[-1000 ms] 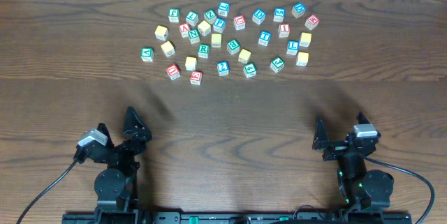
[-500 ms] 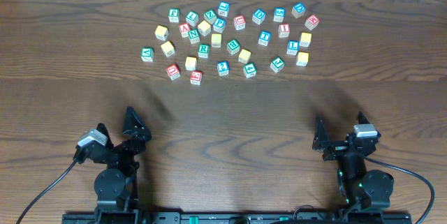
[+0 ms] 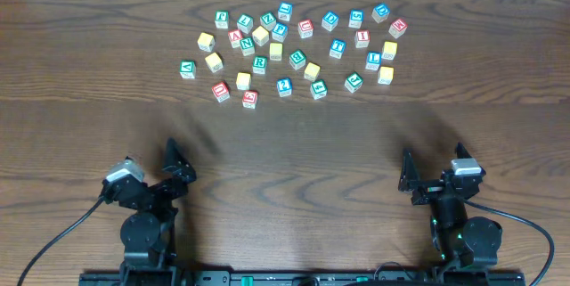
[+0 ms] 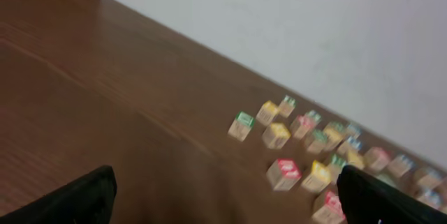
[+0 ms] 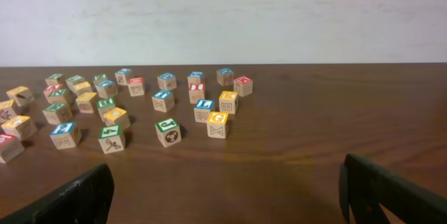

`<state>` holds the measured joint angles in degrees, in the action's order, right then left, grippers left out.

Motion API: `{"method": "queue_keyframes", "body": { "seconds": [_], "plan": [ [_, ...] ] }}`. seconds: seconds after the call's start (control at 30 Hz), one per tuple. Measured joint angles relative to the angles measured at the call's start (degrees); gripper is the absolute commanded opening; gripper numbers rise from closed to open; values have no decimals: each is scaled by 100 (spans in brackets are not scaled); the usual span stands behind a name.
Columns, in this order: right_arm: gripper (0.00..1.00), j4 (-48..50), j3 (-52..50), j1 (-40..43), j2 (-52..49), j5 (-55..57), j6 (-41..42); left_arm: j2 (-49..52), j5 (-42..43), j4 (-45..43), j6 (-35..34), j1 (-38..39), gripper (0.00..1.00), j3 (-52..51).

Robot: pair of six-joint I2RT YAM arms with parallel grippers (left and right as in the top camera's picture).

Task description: Spell out ROBOT

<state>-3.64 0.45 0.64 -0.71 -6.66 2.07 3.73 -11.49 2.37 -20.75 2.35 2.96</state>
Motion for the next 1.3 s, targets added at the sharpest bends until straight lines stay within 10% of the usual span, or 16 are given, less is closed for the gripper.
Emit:
{"method": "queue_keyframes", "body": {
  "seconds": [0.53, 1.3],
  "plan": [
    [99, 0, 0, 0, 0, 0, 0, 3670, 758, 953, 599, 0, 99, 3080],
    [99, 0, 0, 0, 0, 2, 0, 9831, 1405, 6297, 1104, 35, 99, 10854]
  ]
}}
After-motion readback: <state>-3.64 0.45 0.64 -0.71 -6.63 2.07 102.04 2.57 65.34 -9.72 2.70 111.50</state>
